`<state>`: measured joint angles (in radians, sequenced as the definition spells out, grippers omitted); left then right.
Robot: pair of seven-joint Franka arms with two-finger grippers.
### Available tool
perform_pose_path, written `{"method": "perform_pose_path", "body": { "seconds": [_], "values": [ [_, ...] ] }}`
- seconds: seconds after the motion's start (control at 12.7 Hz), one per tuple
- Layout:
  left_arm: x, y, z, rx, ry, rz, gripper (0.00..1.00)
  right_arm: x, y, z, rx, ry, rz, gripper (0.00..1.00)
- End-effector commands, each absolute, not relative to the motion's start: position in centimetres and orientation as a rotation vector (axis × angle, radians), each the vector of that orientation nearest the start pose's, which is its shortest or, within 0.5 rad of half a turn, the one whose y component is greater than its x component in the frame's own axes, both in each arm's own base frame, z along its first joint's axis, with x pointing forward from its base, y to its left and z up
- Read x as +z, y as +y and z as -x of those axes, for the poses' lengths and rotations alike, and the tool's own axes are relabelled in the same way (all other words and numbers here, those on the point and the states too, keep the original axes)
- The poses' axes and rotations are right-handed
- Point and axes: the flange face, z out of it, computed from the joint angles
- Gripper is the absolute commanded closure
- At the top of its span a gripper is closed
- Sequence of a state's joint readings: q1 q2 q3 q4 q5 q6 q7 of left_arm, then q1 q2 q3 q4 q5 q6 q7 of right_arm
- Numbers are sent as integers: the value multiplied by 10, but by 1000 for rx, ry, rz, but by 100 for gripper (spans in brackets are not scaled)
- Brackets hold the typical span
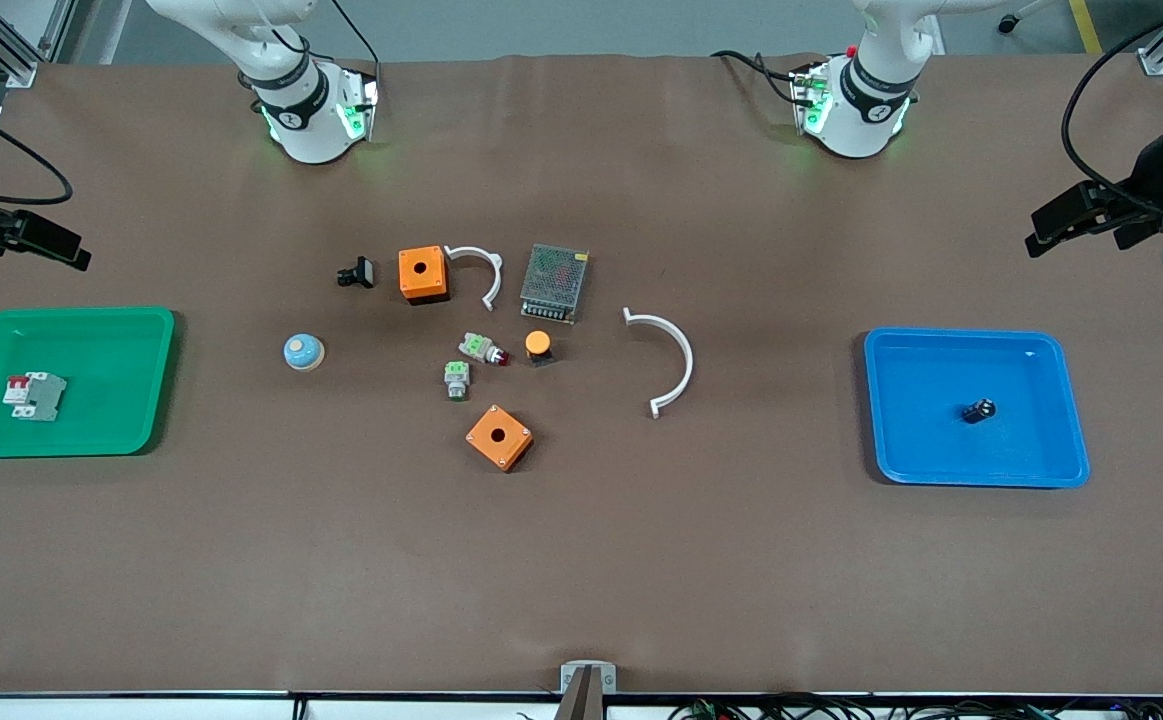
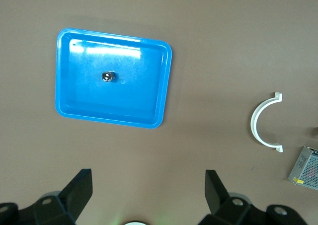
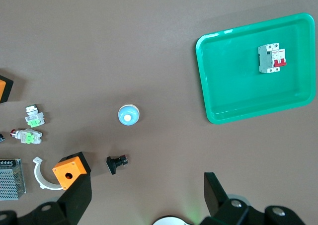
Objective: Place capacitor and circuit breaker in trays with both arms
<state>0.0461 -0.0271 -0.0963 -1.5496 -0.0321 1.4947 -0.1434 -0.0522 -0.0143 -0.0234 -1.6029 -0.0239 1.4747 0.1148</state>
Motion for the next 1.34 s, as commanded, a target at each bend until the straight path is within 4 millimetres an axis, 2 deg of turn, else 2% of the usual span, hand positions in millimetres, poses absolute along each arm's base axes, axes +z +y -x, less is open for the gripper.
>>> {"method": "perform_pose_path", "body": {
  "seconds": [0.0, 1.26],
  "values": [
    [647, -34, -522, 35, -145, 3169, 0, 611, -44, -535, 174, 308, 3126, 0],
    [649, -31, -522, 19, -129, 3118, 0, 607, -43, -537, 181, 306, 3126, 0]
  ]
}}
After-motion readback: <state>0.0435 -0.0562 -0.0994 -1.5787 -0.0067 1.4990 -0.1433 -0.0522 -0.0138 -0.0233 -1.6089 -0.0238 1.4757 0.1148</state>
